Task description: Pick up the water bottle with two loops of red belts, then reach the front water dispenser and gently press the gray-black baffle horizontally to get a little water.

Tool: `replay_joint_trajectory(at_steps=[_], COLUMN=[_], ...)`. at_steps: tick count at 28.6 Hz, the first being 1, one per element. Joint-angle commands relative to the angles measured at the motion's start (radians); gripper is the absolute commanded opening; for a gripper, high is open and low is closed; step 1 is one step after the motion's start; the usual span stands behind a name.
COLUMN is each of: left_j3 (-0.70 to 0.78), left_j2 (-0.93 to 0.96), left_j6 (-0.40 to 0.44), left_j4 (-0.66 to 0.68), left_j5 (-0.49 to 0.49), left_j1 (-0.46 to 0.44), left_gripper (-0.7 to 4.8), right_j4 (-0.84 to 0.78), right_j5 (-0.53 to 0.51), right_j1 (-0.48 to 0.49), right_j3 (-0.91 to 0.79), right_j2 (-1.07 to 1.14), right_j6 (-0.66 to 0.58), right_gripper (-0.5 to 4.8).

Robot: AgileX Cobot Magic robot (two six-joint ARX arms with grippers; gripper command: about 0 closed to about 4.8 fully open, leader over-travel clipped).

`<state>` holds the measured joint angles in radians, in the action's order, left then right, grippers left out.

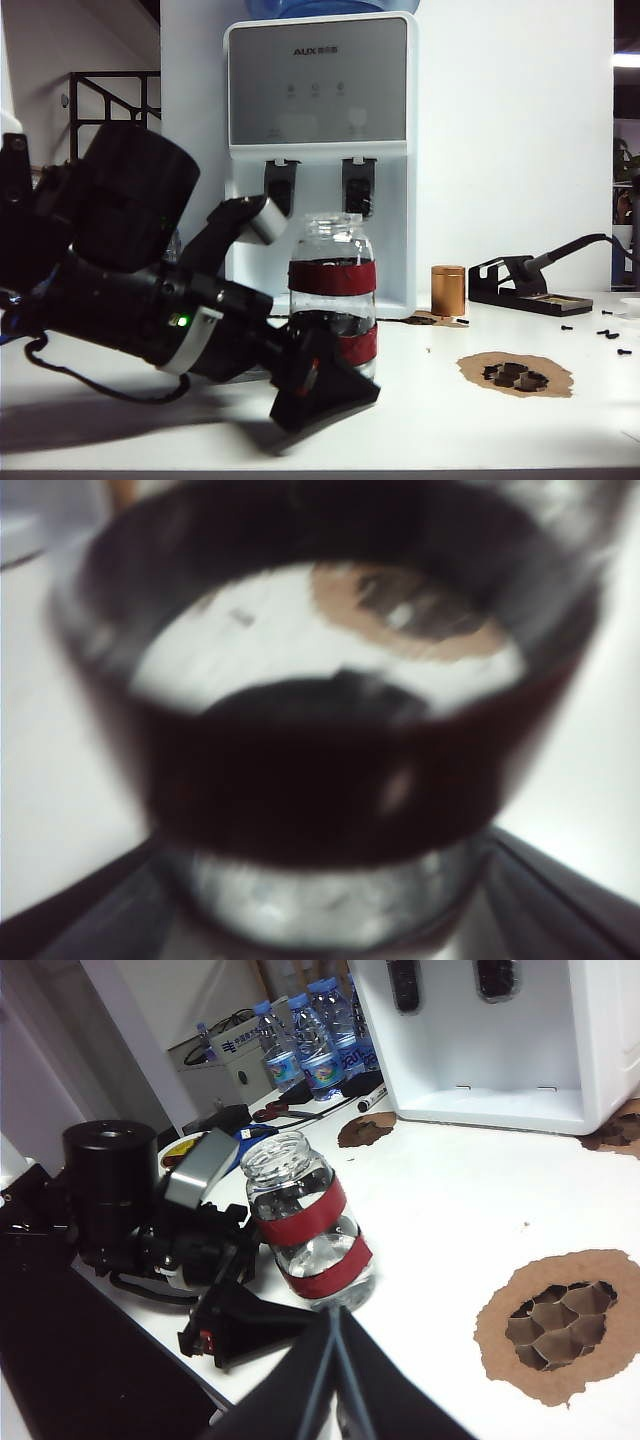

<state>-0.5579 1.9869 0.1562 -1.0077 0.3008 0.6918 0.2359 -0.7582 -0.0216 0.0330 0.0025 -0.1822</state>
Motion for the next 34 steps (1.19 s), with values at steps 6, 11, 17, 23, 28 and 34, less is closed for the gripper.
replay_joint_trajectory(at_steps=[6, 11, 17, 23, 28, 34], left_j3=[0.022, 0.076, 0.154, 0.211, 0.15, 0.174], left_j2=[-0.005, -0.006, -0.017, -0.136, -0.438, -0.669], left_j6=[0.05, 0.087, 0.189, 0.184, 0.162, 0.141], left_j4=[0.017, 0.016, 0.011, -0.41, -0.427, -0.385], left_j5=[0.073, 0.131, 0.14, -0.069, -0.446, -0.463], left_j1=[-0.02, -0.069, -0.173, -0.404, -0.521, -0.587], left_gripper=[4.79, 4.79, 4.79, -0.05, -0.05, -0.05], right_j4=[-0.014, -0.014, -0.014, -0.014, -0.014, -0.014], right_j5=[-0.009, -0.013, -0.028, -0.032, -0.029, -0.027], right_j1=[0.004, 0.011, 0.011, 0.011, 0.011, 0.011], right_j3=[0.001, 0.001, 0.001, 0.001, 0.001, 0.001], right_j2=[0.0, 0.0, 0.0, 0.0, 0.0, 0.0], right_j6=[0.004, 0.004, 0.009, 0.011, 0.011, 0.011], right_gripper=[-0.03, -0.03, -0.03, -0.03, -0.02, -0.01])
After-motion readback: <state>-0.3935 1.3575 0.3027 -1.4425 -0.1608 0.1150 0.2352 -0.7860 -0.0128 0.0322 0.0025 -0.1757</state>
